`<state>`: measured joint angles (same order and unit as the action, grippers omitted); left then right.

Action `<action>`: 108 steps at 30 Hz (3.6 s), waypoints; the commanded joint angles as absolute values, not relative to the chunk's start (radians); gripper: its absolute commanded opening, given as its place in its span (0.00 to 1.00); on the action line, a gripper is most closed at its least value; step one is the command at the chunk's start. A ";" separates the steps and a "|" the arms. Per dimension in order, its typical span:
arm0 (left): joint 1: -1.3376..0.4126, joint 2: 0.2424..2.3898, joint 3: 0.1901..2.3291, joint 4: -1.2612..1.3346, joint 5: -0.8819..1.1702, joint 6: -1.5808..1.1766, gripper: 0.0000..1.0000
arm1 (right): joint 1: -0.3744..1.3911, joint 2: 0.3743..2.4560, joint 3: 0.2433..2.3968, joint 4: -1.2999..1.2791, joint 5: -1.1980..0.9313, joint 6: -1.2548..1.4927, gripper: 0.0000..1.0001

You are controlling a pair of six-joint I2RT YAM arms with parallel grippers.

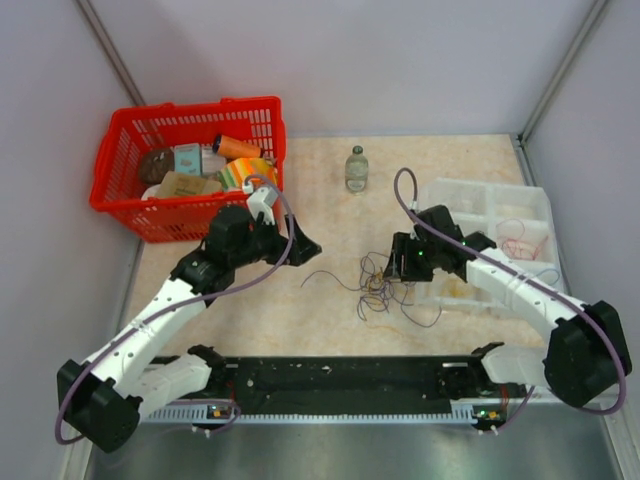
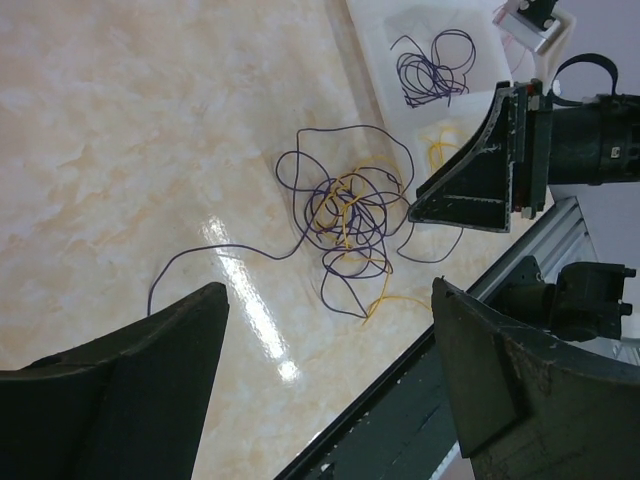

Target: Untangle the cables

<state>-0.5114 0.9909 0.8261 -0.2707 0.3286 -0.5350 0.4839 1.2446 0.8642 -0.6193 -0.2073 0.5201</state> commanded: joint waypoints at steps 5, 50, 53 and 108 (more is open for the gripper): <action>-0.535 0.986 0.822 -0.233 0.337 -0.552 0.87 | 0.600 1.273 0.741 -0.374 -0.194 0.732 0.48; -0.542 1.075 0.902 -0.163 0.392 -0.597 0.69 | 0.707 1.359 1.175 -0.427 -0.385 0.620 0.00; -0.548 1.101 0.867 -0.008 0.510 -0.635 0.79 | 0.701 1.339 1.167 -0.411 -0.390 0.676 0.00; -0.609 1.019 0.917 -0.144 0.261 -0.515 0.00 | 0.588 1.336 1.259 -0.483 -0.411 0.747 0.47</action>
